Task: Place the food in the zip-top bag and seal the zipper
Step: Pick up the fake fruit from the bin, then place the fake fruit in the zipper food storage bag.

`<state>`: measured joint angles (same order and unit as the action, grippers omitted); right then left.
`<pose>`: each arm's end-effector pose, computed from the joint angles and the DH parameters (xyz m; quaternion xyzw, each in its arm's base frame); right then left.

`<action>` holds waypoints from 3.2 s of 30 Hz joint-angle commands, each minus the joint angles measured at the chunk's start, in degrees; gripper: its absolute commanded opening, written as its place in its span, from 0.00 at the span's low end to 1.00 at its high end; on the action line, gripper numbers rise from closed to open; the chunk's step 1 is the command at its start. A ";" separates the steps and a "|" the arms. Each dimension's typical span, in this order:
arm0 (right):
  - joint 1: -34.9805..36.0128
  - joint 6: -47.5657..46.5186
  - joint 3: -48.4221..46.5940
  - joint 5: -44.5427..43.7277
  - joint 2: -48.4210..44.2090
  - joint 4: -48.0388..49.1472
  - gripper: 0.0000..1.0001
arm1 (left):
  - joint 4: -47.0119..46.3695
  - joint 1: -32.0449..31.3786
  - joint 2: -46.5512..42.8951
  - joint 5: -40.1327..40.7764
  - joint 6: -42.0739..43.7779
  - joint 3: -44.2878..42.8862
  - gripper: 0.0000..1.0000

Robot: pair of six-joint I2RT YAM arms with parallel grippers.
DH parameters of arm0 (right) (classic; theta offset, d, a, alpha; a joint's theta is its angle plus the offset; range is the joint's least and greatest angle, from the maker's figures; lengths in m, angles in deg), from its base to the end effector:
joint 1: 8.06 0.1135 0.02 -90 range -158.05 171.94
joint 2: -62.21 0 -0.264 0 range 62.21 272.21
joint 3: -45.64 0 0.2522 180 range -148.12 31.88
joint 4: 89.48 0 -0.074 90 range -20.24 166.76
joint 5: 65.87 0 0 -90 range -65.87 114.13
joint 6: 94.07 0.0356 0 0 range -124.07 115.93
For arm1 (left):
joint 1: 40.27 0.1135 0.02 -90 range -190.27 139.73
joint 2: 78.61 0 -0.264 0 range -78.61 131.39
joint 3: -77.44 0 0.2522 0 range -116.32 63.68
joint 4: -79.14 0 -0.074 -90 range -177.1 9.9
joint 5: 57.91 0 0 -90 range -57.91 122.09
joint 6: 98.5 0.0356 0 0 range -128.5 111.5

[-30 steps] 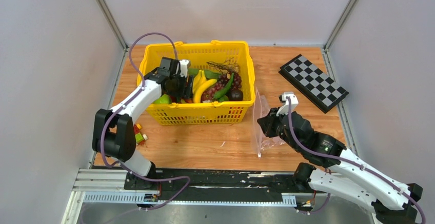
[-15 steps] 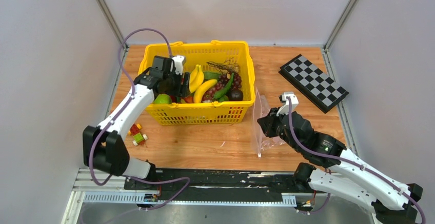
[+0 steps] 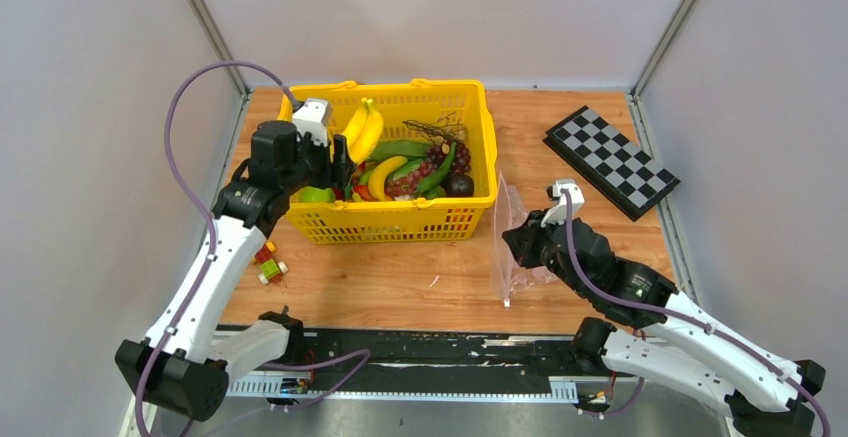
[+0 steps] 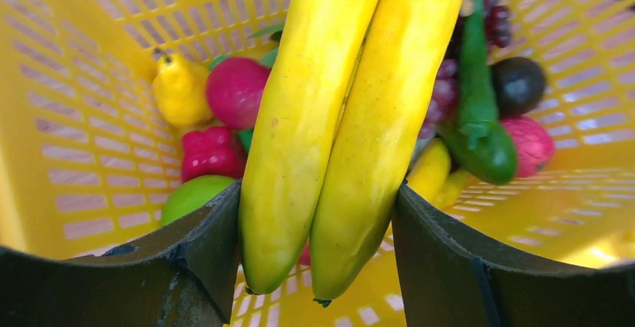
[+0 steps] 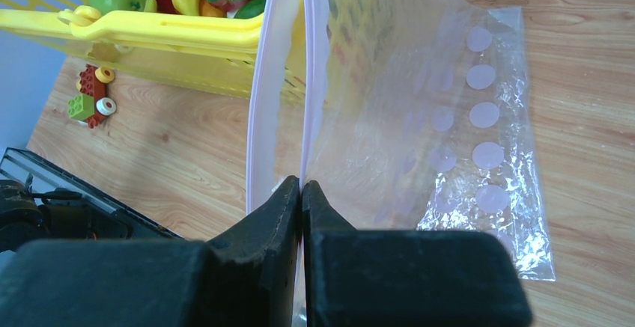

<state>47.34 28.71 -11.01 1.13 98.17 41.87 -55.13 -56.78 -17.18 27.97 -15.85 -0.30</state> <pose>0.0890 0.1045 0.3076 -0.0639 0.8436 0.2287 0.4816 0.2209 -0.0682 0.3624 0.0870 0.8587 -0.1346 0.4867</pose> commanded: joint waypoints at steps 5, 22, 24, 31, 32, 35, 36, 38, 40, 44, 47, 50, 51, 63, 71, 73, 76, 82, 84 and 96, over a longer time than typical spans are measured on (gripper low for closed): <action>-0.20 0.44 -0.74 0.35 -1.06 3.90 0.06 | -4.20 -6.45 -5.44 -16.65 -3.36 -1.46 0.16; -0.11 1.42 -1.92 -2.36 0.17 4.89 0.02 | 0.70 -39.19 -3.27 -5.34 -8.18 -1.89 0.15; -0.16 1.01 -0.50 -0.63 -0.45 7.99 0.03 | -4.52 -41.29 -3.12 -5.48 -10.40 -0.07 0.14; -0.14 2.38 1.18 -0.33 -1.21 9.16 0.03 | -26.62 -42.45 -2.54 -14.07 -25.24 8.77 0.12; -0.12 2.19 1.46 -0.53 -1.62 9.25 0.03 | -25.49 -42.68 -2.17 -13.08 -25.37 9.00 0.11; -0.13 0.58 3.19 -0.34 -3.83 11.81 0.03 | -16.92 -44.43 -1.09 -6.00 -22.53 8.15 0.11; -0.16 -0.04 4.01 -0.04 -4.99 12.99 0.03 | -13.75 -45.18 -0.44 -3.32 -21.46 7.23 0.11; -0.17 -0.65 4.86 0.63 -6.25 14.82 0.03 | -8.43 -46.99 1.39 1.58 -19.31 4.72 0.11; -0.13 -1.09 5.11 1.10 -6.82 15.37 0.04 | -4.67 -48.87 3.70 6.48 -18.00 1.59 0.11; -0.12 -2.06 3.94 1.57 -5.93 12.94 0.04 | 0.37 -52.35 9.30 12.60 -16.89 -4.18 0.11; -0.11 -2.34 2.18 -0.04 -4.24 8.90 0.03 | 4.99 -55.16 12.49 18.94 -16.63 -8.81 0.10; -0.11 -2.34 0.62 -3.44 -2.09 4.89 0.02 | 8.81 -56.74 13.58 23.39 -16.72 -11.49 0.10; -0.11 -2.56 -0.08 -4.30 -1.27 3.65 0.02 | 10.36 -57.05 13.95 24.92 -16.73 -12.33 0.10; 0.50 -5.90 -6.39 -5.88 3.21 -0.55 0.02 | 23.99 -58.27 19.94 34.51 -17.08 -24.59 0.12; 1.09 -4.11 -4.45 -4.59 3.32 1.94 0.03 | 9.60 -58.38 16.83 29.17 -19.71 -19.57 0.12; 1.11 -3.72 -3.78 -4.33 2.82 2.70 0.03 | 7.03 -58.38 16.41 29.26 -19.96 -18.78 0.12; 1.12 -2.78 -2.94 -4.17 1.65 3.54 0.03 | 8.51 -58.37 17.96 31.84 -19.78 -20.20 0.11; 1.11 -2.36 -0.28 -2.95 -1.23 7.28 0.05 | 13.27 -58.46 23.24 33.59 -18.98 -23.00 0.10; 1.12 -2.35 -0.18 -3.16 -1.41 7.05 0.05 | 16.15 -58.46 25.30 34.78 -18.95 -24.76 0.09; 1.10 -4.31 -0.88 -4.49 -1.64 5.93 0.06 | 23.65 -59.07 28.72 38.39 -17.64 -29.70 0.09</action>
<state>48.13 25.38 -11.12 -2.83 97.61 44.91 -34.67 -115.58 10.45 63.57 -33.86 -26.77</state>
